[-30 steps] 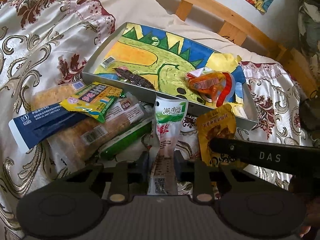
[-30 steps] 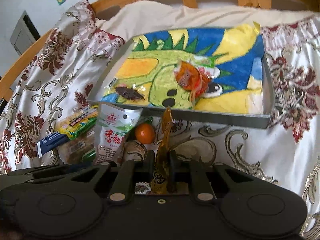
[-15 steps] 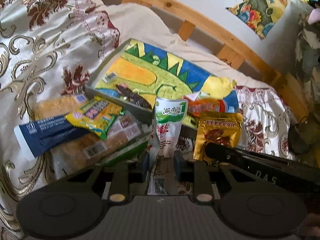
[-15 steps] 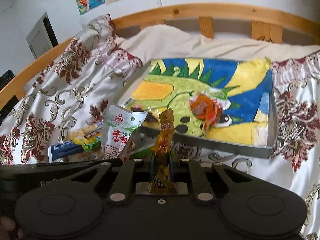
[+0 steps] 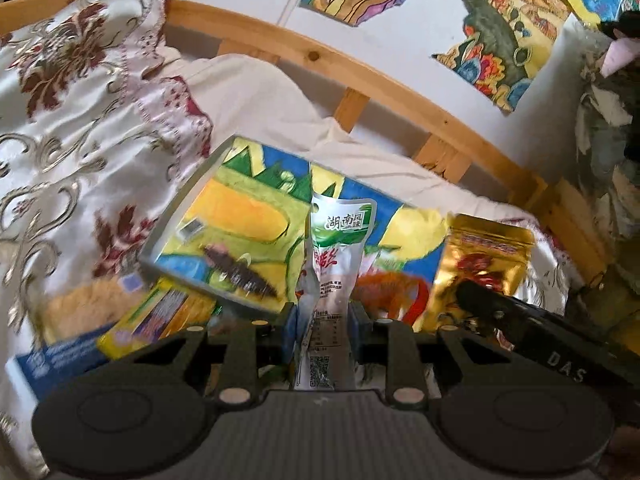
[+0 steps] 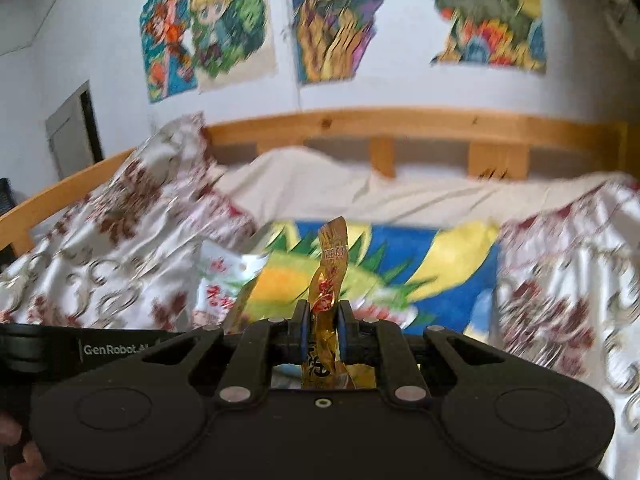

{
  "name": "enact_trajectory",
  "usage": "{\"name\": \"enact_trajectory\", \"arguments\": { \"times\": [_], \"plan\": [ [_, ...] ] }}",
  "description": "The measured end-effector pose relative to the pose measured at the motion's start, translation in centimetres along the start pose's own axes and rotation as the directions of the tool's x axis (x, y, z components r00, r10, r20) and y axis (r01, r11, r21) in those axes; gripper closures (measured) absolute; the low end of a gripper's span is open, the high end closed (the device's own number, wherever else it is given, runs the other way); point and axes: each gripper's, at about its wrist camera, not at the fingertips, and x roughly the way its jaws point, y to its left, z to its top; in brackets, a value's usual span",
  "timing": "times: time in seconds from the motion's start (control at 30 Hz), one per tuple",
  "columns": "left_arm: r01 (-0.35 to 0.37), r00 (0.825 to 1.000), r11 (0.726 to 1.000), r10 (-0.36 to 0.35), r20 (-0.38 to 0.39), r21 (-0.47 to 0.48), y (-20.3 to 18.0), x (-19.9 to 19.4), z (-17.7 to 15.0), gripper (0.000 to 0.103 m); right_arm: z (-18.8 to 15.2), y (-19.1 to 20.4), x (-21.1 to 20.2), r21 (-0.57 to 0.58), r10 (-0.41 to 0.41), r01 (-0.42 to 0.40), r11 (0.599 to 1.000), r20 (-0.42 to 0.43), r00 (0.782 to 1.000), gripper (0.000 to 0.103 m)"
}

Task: Organize snacks
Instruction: 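Carry the white bag and gold packet over the tray with both tools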

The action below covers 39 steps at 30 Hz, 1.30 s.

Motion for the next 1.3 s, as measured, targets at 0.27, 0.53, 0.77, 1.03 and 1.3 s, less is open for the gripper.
{"name": "enact_trajectory", "arguments": {
  "times": [0.27,0.53,0.77,1.03,1.3],
  "plan": [
    [0.015,0.999,0.999,-0.013,0.047,-0.048,0.1,3.8,3.0,0.073,0.8,-2.5,0.9,0.023,-0.123,0.122,0.992,0.040,0.992,0.089],
    [0.006,0.998,0.994,0.000,0.055,-0.109,0.8,7.6,3.3,0.073,0.2,-4.1,3.7,0.053,-0.182,0.183,0.982,-0.034,0.983,0.089],
    [-0.002,1.000,0.996,0.004,0.019,-0.092,0.9,9.4,2.6,0.072,-0.3,-4.4,5.9,0.047,-0.185,0.190,0.981,-0.095,0.978,0.089],
    [-0.024,1.000,0.999,0.024,0.011,-0.045,0.3,9.8,2.5,0.071,-1.0,-4.5,7.8,0.045,-0.173,0.184,0.982,-0.183,0.968,0.088],
    [-0.030,0.999,0.999,0.031,0.010,-0.039,0.4,9.7,2.4,0.068,-1.3,-4.7,8.2,0.062,-0.163,0.179,0.982,-0.205,0.965,0.088]
  ]
}}
